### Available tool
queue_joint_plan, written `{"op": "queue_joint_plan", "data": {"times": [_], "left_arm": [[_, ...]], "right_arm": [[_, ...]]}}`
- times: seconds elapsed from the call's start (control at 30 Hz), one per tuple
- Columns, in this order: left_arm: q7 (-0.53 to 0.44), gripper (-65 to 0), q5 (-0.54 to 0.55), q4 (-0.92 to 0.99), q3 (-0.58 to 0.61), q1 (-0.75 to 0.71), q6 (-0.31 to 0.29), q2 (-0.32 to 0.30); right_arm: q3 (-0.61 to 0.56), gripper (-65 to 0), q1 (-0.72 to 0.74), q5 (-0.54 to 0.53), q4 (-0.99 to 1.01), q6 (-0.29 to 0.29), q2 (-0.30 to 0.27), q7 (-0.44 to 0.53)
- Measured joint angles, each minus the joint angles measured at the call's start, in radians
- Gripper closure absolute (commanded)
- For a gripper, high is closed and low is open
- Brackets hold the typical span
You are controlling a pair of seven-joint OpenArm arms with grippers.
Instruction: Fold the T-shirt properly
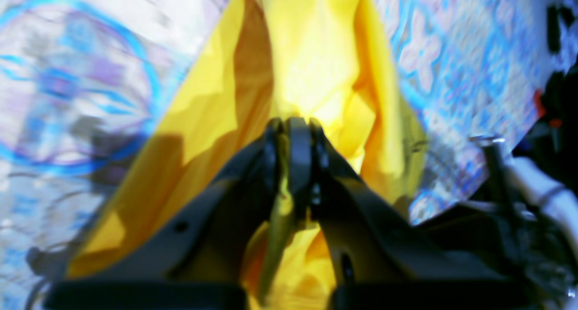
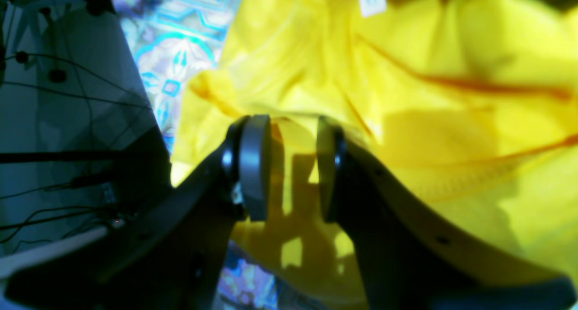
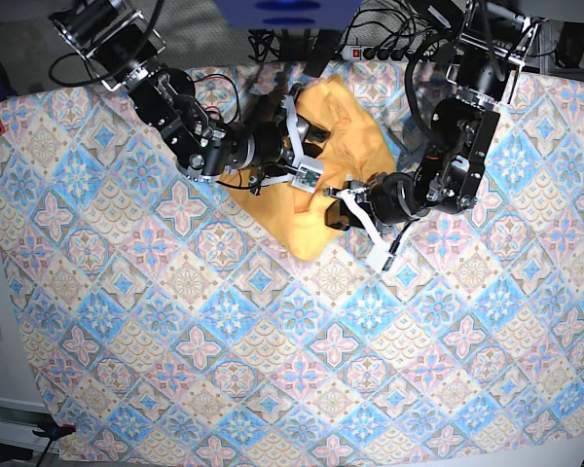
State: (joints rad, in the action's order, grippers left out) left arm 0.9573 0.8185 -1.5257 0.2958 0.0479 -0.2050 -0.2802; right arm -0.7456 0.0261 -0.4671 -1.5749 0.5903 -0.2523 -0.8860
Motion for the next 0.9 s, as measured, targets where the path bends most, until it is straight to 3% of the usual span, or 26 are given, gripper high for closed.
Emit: {"op": "queue_joint_plan", "data": {"times": [0.33, 0.4, 0.57, 0.63, 0.73, 0.9], "left_arm": [[-0.002, -3.8, 0.0, -0.032, -0.032, -0.037, -0.001, -0.033], [-0.003, -11.9, 0.0, -0.032, -0.03, -0.035, -0.001, -0.033], [-0.002, -40.5, 0.0, -0.032, -0.031, -0.037, -0.001, -0.033], [0.0, -48.3, -0.002, -0.032, -0.031, -0.036, -0.001, -0.033], [0.0, -55.1, 0.0, -0.032, -0.032, -0.031, -0.001, -0.029], [-0.003, -55.4, -0.003, -0.031, -0.034, 0.006, -0.001, -0.001]], "right_arm": [[-0.001, -17.4, -0.002, -0.001, 0.0, 0.0, 0.0, 0.003], [-0.001, -17.4, -0.002, 0.0, 0.0, 0.0, 0.0, 0.002], [-0.001, -17.4, -0.002, -0.001, 0.0, 0.0, 0.0, 0.002], [-0.001, -17.4, -0.001, 0.0, 0.0, 0.0, 0.0, 0.002], [-0.001, -17.4, -0.002, -0.001, 0.0, 0.0, 0.0, 0.002], [-0.001, -17.4, -0.002, 0.0, 0.0, 0.0, 0.0, 0.002]]}}
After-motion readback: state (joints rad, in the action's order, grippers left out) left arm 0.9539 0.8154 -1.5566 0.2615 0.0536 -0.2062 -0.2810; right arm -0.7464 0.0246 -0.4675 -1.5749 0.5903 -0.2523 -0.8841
